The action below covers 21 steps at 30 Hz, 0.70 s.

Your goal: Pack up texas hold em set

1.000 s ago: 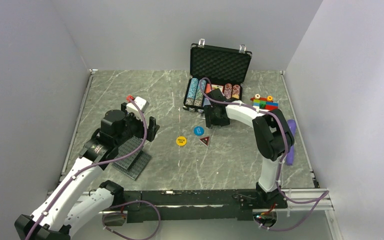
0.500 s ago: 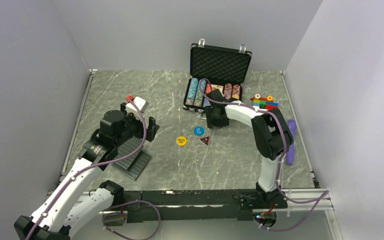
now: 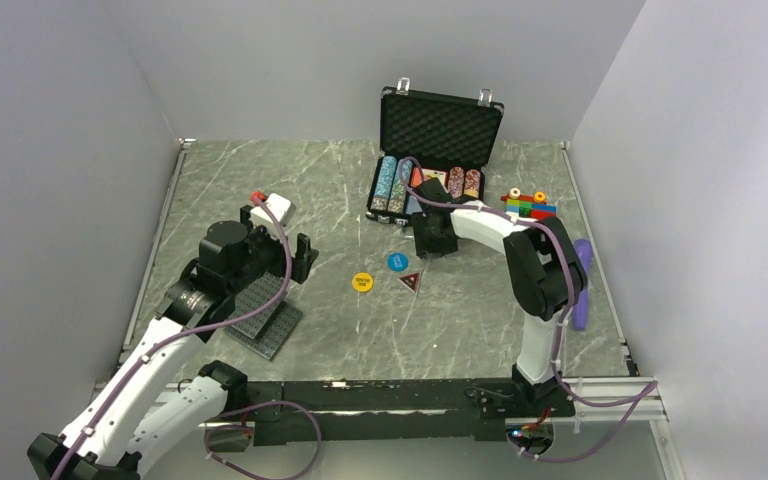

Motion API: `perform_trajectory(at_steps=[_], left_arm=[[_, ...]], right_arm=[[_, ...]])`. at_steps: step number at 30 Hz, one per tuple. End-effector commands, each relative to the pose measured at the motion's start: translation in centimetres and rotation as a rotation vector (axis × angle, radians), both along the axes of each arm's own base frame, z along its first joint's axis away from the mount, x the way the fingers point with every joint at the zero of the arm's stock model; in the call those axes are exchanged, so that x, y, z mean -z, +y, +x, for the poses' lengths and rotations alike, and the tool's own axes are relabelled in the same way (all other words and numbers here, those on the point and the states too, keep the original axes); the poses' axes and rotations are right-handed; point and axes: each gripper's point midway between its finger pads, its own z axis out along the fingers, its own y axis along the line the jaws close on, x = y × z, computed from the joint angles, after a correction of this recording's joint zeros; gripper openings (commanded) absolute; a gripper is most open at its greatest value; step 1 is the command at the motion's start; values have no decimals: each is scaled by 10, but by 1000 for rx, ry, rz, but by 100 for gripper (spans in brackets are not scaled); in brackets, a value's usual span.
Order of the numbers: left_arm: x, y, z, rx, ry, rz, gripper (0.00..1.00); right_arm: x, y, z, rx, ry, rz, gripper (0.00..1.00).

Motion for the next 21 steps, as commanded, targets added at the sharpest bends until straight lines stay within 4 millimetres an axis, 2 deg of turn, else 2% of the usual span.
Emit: perform_trajectory(at_steps=[1, 5, 9, 13, 17, 18, 21], left_arm=[[-20, 2, 3, -20, -50, -35, 99], [-20, 1, 2, -16, -51, -36, 100], [-20, 1, 2, -16, -51, -38, 100], [-21, 1, 2, -14, -52, -40, 99], [-21, 3, 2, -23, -56, -35, 99], [-21, 3, 2, -23, -56, -35, 99], [-21, 3, 3, -26, -58, -34, 100]], right_arm=[[-44, 4, 3, -21, -67, 43, 36], [-67, 4, -2, -44, -89, 62, 36], [-97, 6, 11, -71, -147, 76, 36], [-125, 0, 47, -68, -214, 75, 35], [-139, -4, 95, -52, -265, 97, 34], [-148, -3, 109, -51, -294, 102, 34], [-148, -2, 139, -39, -318, 106, 34]])
